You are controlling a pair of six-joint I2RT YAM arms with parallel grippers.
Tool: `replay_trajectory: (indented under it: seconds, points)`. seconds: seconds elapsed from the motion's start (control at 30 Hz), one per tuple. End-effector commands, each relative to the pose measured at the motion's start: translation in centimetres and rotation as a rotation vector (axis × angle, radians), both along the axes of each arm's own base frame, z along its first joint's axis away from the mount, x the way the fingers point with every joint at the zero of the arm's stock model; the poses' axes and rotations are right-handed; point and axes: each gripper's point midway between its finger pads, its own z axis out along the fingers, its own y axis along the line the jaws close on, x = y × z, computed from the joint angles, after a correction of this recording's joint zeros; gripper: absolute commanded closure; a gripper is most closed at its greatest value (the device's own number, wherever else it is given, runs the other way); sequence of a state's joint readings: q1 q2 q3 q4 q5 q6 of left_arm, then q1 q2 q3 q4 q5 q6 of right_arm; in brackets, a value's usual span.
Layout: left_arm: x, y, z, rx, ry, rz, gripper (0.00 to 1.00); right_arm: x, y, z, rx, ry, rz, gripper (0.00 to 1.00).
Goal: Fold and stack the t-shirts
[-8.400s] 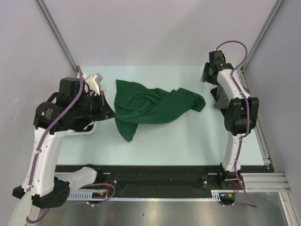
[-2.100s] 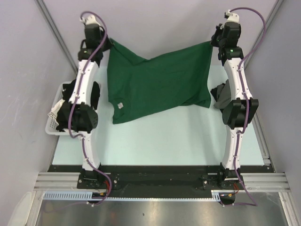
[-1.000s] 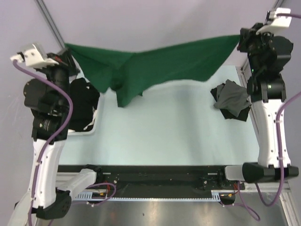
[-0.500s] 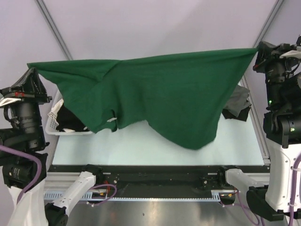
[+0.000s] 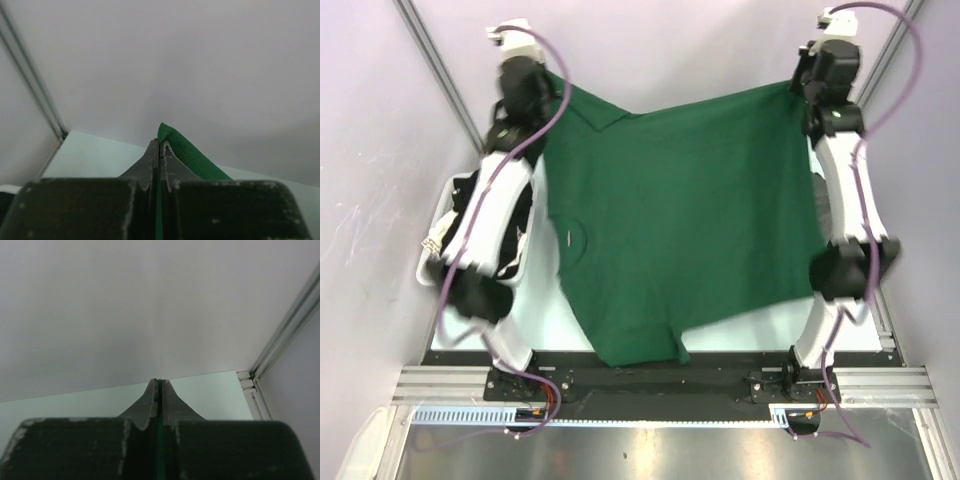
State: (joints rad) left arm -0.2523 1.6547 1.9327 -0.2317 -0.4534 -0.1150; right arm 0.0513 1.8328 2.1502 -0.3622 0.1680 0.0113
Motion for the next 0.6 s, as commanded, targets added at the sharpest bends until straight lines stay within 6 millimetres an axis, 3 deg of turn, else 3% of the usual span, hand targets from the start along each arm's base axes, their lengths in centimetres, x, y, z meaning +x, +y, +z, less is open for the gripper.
replay_trajectory:
  seconds: [0.0, 0.03, 0.07, 0.1, 0.13, 0.2, 0.33, 0.57]
  points:
    - [5.2, 0.8, 1.9, -0.054, -0.077, 0.02, 1.0, 5.7, -1.6, -0.9, 0.038, -0.057, -0.011, 1.0]
    - [7.9, 0.4, -1.9, -0.037, -0.003, 0.021, 1.0, 6.5, -1.1, -1.0, 0.057, -0.069, 0.015, 1.0]
    - [8.8, 0.8, -2.6, -0.032, 0.006, 0.031, 1.0, 7.3, -3.1, -1.7, 0.065, -0.073, -0.016, 1.0]
    - [9.7, 0.8, -3.4, -0.03, 0.016, 0.034, 1.0, 8.9, -3.4, -4.4, 0.07, -0.034, -0.019, 1.0]
    - [10.8, 0.7, -5.5, -0.02, 0.051, 0.036, 1.0, 9.4, -3.7, -5.4, 0.078, -0.021, -0.021, 1.0]
    - [11.8, 1.4, -7.3, -0.006, 0.077, 0.049, 1.0, 10.8, -4.4, -8.1, 0.1, 0.012, -0.024, 1.0]
    - [13.4, 3.4, -10.9, -0.001, 0.135, 0.08, 1.0, 12.7, -4.0, -11.3, 0.113, 0.037, 0.008, 1.0]
    - [15.5, 5.5, -16.1, -0.032, 0.208, 0.091, 1.0, 15.1, -3.5, -14.0, 0.103, 0.021, 0.039, 1.0]
